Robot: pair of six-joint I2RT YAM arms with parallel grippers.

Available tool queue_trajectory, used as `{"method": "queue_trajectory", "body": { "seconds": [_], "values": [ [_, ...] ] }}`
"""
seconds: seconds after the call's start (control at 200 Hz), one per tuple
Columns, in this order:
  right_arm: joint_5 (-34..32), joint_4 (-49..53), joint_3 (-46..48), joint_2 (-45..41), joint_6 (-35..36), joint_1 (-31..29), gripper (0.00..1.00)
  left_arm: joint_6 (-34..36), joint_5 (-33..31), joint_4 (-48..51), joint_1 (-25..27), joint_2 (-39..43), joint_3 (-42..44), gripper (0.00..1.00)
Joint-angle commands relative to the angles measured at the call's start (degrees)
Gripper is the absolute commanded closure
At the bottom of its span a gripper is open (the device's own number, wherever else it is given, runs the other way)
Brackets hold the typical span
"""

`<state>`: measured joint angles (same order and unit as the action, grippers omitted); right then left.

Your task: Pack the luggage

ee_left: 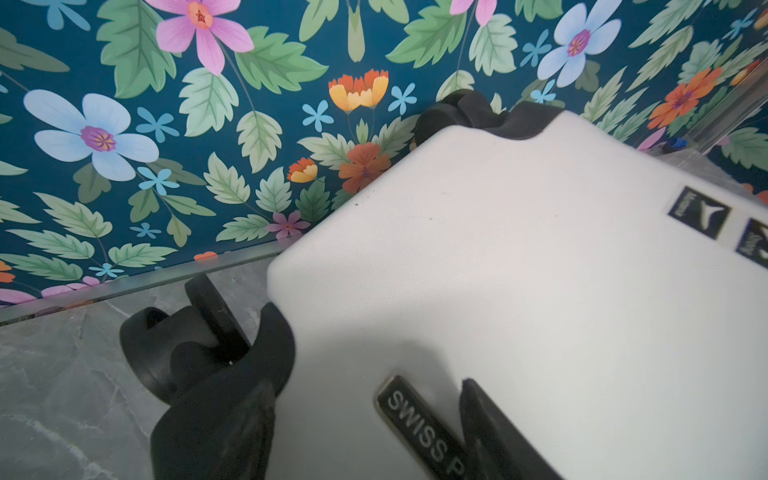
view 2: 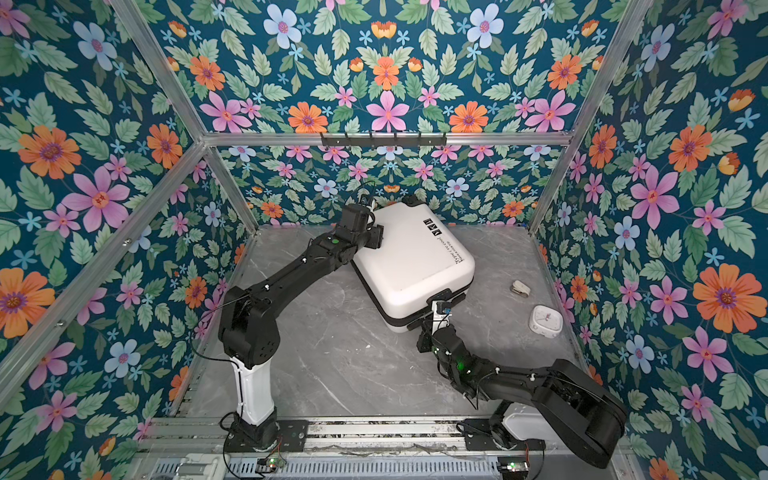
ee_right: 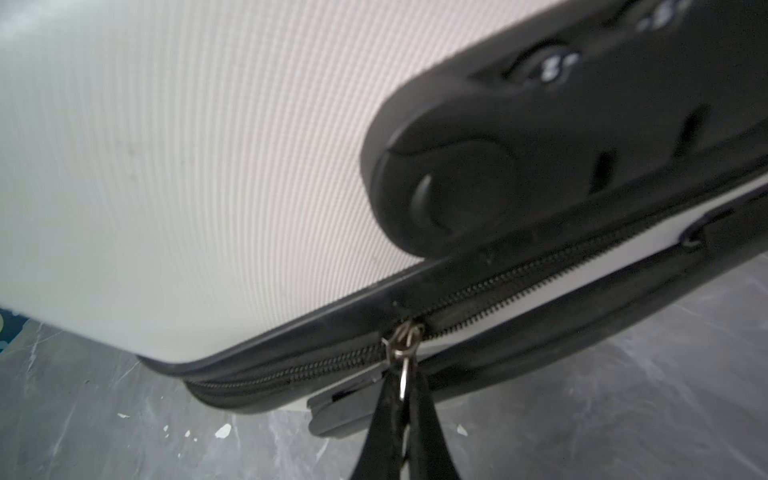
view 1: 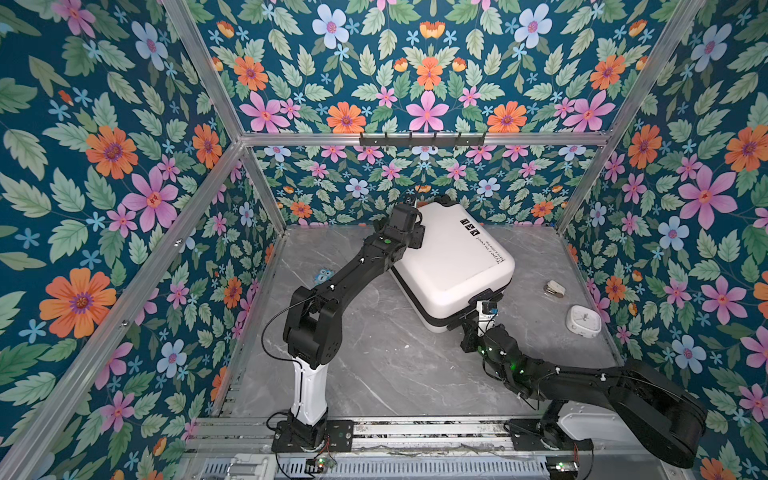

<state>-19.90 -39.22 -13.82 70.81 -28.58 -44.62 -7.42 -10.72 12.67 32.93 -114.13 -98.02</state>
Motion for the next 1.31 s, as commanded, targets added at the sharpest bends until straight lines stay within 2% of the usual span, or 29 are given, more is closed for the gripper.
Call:
{"method": "queue_trajectory", "body": {
  "seconds": [0.0,0.145,0.32,0.485,0.61,0.735,0.885,1.065,1.16,1.22,1.3],
  "values": [
    [-5.3,4.8,0.4,-1.2,-1.7,2.2,1.00,-4.0,1.7,24.6,-1.5,-2.6,5.3,0.32],
    [-5.1,6.0,-0.5,0.8,-3.2,6.0,1.00,-5.2,2.8,23.2,-1.9,-3.1,8.3,0.34],
    [-2.7,5.0,-2.4,7.1,-7.3,11.5,1.00,-6.2,3.7,21.9,-2.4,-4.5,11.1,0.37],
    [-1.0,-0.2,-3.6,11.8,-9.1,13.1,1.00,-6.6,4.1,21.1,-3.1,-5.1,12.8,0.38],
    [-1.7,-2.1,-2.2,11.3,-11.2,14.8,1.00,-7.3,5.0,19.8,-4.0,-4.9,14.7,0.39],
    [0.8,-1.5,-0.6,8.8,-13.4,19.9,1.00,-7.5,5.6,19.2,-4.3,-5.4,15.6,0.40],
    [1.4,4.5,-2.8,6.4,-11.9,22.1,1.00,-7.8,6.6,18.7,-4.4,-6.7,15.3,0.41],
    [10.7,3.0,-5.0,7.5,-7.3,22.2,1.00,-8.2,7.5,18.2,-4.4,-7.1,14.8,0.41],
    [14.1,2.8,-3.7,4.5,-6.5,22.1,1.00,-8.1,7.3,18.2,-4.7,-6.6,14.7,0.40],
    [14.0,4.5,-3.8,2.5,-6.3,20.5,1.00,-8.0,7.6,18.2,-5.3,-6.1,14.8,0.40],
    [10.8,7.1,-5.0,0.7,-5.2,15.2,1.00,-7.8,8.3,17.8,-6.6,-5.1,15.5,0.40]
  ]
}}
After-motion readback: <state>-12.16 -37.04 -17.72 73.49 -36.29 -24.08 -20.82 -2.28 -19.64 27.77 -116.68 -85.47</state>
